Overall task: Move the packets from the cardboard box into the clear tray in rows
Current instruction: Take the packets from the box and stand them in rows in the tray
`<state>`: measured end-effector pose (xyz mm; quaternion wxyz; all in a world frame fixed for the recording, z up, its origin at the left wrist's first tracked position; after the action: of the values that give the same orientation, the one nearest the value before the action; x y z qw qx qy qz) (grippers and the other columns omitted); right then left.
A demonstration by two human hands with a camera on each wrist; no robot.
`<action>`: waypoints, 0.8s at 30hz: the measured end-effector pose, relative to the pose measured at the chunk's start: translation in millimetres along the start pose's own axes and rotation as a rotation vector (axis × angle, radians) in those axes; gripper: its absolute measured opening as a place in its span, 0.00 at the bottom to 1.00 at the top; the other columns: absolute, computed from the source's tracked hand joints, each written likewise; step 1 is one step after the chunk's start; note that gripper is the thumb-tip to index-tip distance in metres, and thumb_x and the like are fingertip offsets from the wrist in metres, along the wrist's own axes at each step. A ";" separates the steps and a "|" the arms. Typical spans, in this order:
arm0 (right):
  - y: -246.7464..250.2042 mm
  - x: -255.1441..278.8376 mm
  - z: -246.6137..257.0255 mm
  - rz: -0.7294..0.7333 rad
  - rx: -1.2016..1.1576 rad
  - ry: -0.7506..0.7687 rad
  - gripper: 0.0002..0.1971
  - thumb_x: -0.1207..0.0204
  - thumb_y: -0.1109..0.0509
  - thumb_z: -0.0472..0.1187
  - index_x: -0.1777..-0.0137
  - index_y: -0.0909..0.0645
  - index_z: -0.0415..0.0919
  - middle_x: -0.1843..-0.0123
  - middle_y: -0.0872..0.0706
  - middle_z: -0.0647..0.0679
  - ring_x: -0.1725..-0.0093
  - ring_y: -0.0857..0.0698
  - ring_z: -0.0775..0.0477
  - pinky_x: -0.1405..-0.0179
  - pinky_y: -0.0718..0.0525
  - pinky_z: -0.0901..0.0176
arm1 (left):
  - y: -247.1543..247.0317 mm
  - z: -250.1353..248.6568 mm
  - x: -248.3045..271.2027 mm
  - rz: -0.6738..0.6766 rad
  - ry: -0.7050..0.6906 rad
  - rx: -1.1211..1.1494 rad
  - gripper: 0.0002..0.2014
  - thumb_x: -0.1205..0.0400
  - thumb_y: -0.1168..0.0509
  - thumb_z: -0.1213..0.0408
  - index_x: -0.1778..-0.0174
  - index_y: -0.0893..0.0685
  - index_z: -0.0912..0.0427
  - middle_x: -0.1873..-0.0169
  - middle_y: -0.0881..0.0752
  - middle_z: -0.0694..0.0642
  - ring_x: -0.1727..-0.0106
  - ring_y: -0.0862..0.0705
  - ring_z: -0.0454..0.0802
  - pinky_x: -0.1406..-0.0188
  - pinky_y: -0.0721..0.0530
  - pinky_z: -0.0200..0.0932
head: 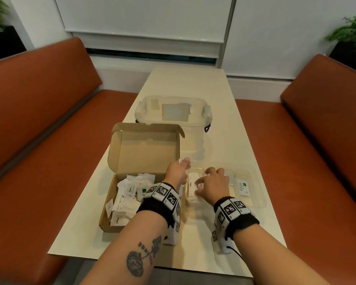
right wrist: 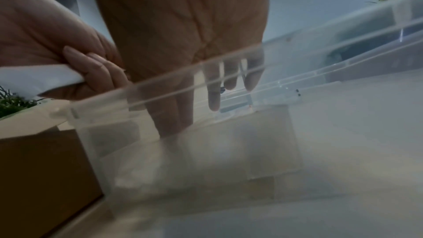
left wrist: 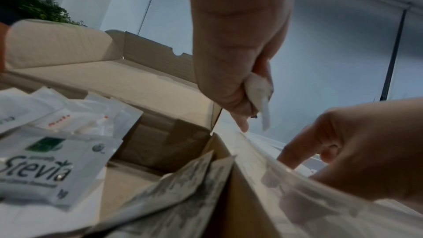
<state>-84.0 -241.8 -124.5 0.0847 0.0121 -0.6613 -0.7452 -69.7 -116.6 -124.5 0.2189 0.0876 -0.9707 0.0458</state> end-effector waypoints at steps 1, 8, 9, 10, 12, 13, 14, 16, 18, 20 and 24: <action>-0.6 -0.1 -1.0 0.000 0.005 -0.005 0.15 0.29 0.30 0.53 0.41 0.15 0.59 0.31 0.27 0.51 0.32 0.34 0.43 0.38 0.32 0.49 | -0.1 -0.8 1.3 0.001 0.003 0.001 0.14 0.13 0.41 0.57 0.46 0.21 0.66 0.44 0.16 0.58 0.81 0.39 0.42 0.85 0.39 0.32; 10.1 -1.4 -6.9 -0.133 -0.378 -0.036 0.15 0.21 0.35 0.55 0.50 0.12 0.47 0.46 0.14 0.50 0.42 0.20 0.45 0.45 0.25 0.51 | -8.0 -8.4 9.1 0.077 -0.071 0.075 0.25 0.11 0.50 0.50 0.32 0.22 0.65 0.38 0.18 0.56 0.73 0.26 0.44 0.72 0.20 0.34; 13.8 -1.3 -6.9 -0.133 -0.596 -0.041 0.17 0.19 0.38 0.53 0.55 0.12 0.42 0.54 0.12 0.48 0.50 0.16 0.45 0.50 0.21 0.52 | -9.9 -12.1 10.7 0.092 -0.096 0.098 0.26 0.11 0.53 0.48 0.30 0.22 0.63 0.36 0.18 0.55 0.68 0.22 0.45 0.64 0.18 0.37; 16.7 -0.9 -6.2 -0.101 -0.829 -0.054 0.19 0.18 0.39 0.52 0.59 0.13 0.41 0.61 0.12 0.47 0.60 0.15 0.47 0.57 0.19 0.53 | -11.9 -16.1 12.3 0.102 -0.123 0.119 0.27 0.11 0.56 0.47 0.29 0.23 0.60 0.33 0.19 0.55 0.61 0.20 0.47 0.57 0.17 0.40; 22.4 0.0 -2.5 0.022 -1.196 -0.060 0.20 0.17 0.40 0.53 0.63 0.14 0.43 0.68 0.13 0.47 0.71 0.16 0.49 0.69 0.19 0.59 | -14.5 -24.4 14.4 0.112 -0.175 0.178 0.28 0.12 0.59 0.45 0.26 0.25 0.55 0.31 0.20 0.56 0.47 0.19 0.52 0.47 0.20 0.45; 25.4 0.5 -0.5 0.096 -1.317 -0.046 0.19 0.18 0.39 0.53 0.62 0.14 0.44 0.68 0.12 0.45 0.72 0.16 0.48 0.72 0.19 0.60 | -15.2 -28.0 14.7 0.110 -0.196 0.214 0.28 0.12 0.60 0.44 0.25 0.25 0.53 0.31 0.20 0.56 0.42 0.20 0.54 0.44 0.20 0.47; 28.4 0.7 1.5 0.169 -1.387 -0.027 0.15 0.19 0.36 0.50 0.60 0.14 0.44 0.66 0.12 0.41 0.73 0.15 0.47 0.73 0.17 0.61 | -15.4 -31.0 14.6 0.105 -0.213 0.246 0.28 0.12 0.60 0.43 0.25 0.26 0.51 0.33 0.20 0.55 0.41 0.20 0.54 0.44 0.20 0.47; 35.9 0.6 2.3 0.228 -1.443 0.008 0.04 0.22 0.30 0.40 0.56 0.16 0.39 0.63 0.11 0.38 0.73 0.14 0.46 0.71 0.14 0.61 | -15.1 -35.2 13.9 0.102 -0.231 0.302 0.28 0.13 0.60 0.42 0.24 0.27 0.50 0.37 0.19 0.54 0.44 0.19 0.52 0.47 0.18 0.46; 44.1 -3.6 -4.5 0.116 -1.488 0.007 0.02 0.25 0.28 0.31 0.54 0.17 0.34 0.63 0.12 0.39 0.71 0.13 0.48 0.69 0.13 0.63 | -14.2 -36.2 11.8 0.103 -0.220 0.335 0.27 0.12 0.57 0.43 0.25 0.27 0.52 0.37 0.18 0.57 0.47 0.17 0.51 0.51 0.16 0.44; 56.4 -7.8 -19.3 -0.102 -1.473 -0.022 0.02 0.26 0.28 0.30 0.55 0.15 0.34 0.64 0.13 0.41 0.70 0.15 0.51 0.66 0.13 0.65 | -12.4 -34.5 8.7 0.084 -0.202 0.318 0.25 0.12 0.52 0.46 0.27 0.26 0.58 0.36 0.19 0.62 0.46 0.16 0.52 0.50 0.15 0.43; 79.0 -13.7 -40.5 -0.361 -1.213 -0.012 0.05 0.27 0.27 0.32 0.54 0.14 0.41 0.65 0.16 0.42 0.69 0.19 0.53 0.65 0.17 0.70 | -12.9 -32.6 4.8 0.049 -0.184 0.268 0.23 0.12 0.47 0.50 0.28 0.28 0.63 0.38 0.18 0.62 0.43 0.17 0.54 0.43 0.17 0.46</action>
<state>-56.5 -288.5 -52.8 -0.0542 0.0691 -0.1092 -0.9901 -58.0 -125.7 -92.4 0.1140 0.0960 -0.9738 0.1718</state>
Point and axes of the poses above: each hand's wrist, its own x-axis away from the middle knuckle, its own y-axis out of the back of the hand, z = x × y, the point moved 5 cm from there along -x, towards the middle knuckle
